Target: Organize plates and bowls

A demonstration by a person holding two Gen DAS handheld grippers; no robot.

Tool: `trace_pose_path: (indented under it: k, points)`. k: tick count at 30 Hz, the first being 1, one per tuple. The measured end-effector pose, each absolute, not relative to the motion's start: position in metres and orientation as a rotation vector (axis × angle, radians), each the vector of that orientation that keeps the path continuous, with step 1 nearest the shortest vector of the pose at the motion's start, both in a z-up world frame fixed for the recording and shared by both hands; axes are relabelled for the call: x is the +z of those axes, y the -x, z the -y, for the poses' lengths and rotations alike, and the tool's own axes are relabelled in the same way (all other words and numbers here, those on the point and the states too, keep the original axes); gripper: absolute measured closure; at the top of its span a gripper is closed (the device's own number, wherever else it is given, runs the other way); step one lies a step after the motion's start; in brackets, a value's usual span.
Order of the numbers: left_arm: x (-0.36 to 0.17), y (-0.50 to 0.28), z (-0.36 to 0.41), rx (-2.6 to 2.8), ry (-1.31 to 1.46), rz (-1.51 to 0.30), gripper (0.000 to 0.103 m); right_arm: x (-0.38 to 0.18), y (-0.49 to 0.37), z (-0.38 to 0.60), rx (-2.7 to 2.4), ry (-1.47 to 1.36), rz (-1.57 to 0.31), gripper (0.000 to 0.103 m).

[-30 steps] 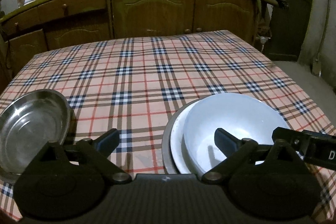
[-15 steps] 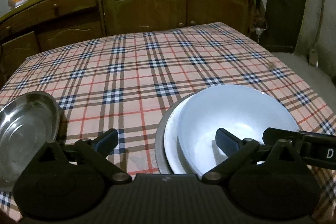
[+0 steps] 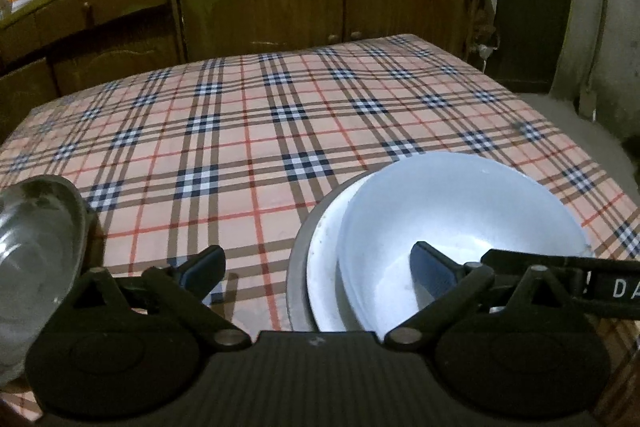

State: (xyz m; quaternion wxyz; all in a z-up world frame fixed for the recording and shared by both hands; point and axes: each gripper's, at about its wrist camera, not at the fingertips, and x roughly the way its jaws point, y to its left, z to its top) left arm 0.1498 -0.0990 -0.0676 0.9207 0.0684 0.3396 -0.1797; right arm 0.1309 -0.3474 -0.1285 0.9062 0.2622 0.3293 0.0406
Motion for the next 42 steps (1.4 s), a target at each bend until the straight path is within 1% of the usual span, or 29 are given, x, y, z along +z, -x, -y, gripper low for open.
trace_pose_path:
  k: [2,4,5,6,7,8,10,14,16,22,42]
  points:
    - [-0.068,-0.152,0.098,-0.379,-0.116,-0.705,0.003,-0.130,-0.132,0.348,0.099,-0.553,-0.669,0.019]
    - [-0.069,-0.153,0.098,-0.396,-0.103,-0.701,0.008,-0.131,-0.132,0.349,0.109,-0.565,-0.663,0.019]
    - [-0.069,-0.153,0.097,-0.414,-0.090,-0.702,0.011,-0.132,-0.132,0.349,0.121,-0.574,-0.659,0.024]
    - [-0.069,-0.153,0.098,-0.433,-0.082,-0.700,0.019,-0.133,-0.133,0.350,0.149,-0.598,-0.656,0.037]
    - [-0.068,-0.152,0.099,-0.453,-0.077,-0.696,0.030,-0.133,-0.133,0.350,0.179,-0.620,-0.653,0.041]
    - [-0.067,-0.151,0.101,-0.470,-0.076,-0.689,0.036,-0.132,-0.133,0.349,0.175,-0.616,-0.648,0.042]
    - [-0.067,-0.148,0.104,-0.467,-0.081,-0.683,0.036,-0.132,-0.133,0.349,0.173,-0.606,-0.647,0.046]
    - [-0.066,-0.145,0.106,-0.454,-0.077,-0.686,0.038,-0.130,-0.133,0.347,0.157,-0.596,-0.645,0.049]
    - [-0.065,-0.143,0.107,-0.454,-0.084,-0.684,0.039,-0.130,-0.131,0.348,0.149,-0.600,-0.649,0.049]
    - [-0.058,-0.139,0.105,-0.453,-0.080,-0.682,0.040,-0.125,-0.124,0.351,0.149,-0.599,-0.645,0.049]
    - [-0.006,-0.090,0.092,-0.439,-0.095,-0.567,0.040,-0.069,-0.072,0.341,0.192,-0.569,-0.544,0.049]
